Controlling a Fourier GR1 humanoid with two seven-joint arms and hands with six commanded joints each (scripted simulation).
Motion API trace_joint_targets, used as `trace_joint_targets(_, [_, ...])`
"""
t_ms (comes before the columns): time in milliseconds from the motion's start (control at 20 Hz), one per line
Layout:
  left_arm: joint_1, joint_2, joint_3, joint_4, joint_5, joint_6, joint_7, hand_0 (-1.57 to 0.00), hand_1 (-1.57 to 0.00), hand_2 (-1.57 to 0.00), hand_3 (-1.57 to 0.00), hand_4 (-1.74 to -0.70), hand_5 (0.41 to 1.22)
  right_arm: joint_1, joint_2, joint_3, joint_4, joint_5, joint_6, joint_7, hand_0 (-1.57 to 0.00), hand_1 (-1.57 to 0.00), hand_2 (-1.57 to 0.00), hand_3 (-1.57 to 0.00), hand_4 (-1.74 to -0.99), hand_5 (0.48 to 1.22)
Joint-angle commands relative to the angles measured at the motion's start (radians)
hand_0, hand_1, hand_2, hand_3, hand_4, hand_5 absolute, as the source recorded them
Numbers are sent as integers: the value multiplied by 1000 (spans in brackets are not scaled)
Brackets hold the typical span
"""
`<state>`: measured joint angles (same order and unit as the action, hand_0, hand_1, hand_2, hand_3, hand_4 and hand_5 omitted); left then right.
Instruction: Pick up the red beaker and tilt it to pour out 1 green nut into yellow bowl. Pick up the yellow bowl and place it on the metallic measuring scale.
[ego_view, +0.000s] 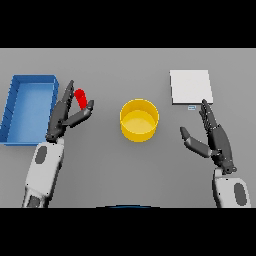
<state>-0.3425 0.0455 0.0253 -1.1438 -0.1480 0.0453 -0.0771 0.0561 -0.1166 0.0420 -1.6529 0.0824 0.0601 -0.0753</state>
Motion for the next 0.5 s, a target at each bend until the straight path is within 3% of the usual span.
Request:
trace_joint_targets(0, [-22,-1,1,28,-8,6,7,1,1,1,1,-1222,633,-4,7,6,-2,7,-6,9,1,1,1,1,-1300,631])
trace_joint_targets(100, [-70,1,1,73,-27,22,9,1,1,1,1,-1225,639,-2,5,6,-1,19,-15,12,1,1,1,1,-1303,637])
trace_joint_targets(450, [-161,-22,45,238,-12,39,-108,1,1,-1,1,-1331,709,-16,2,-5,20,13,-14,6,1,1,1,1,-1303,646])
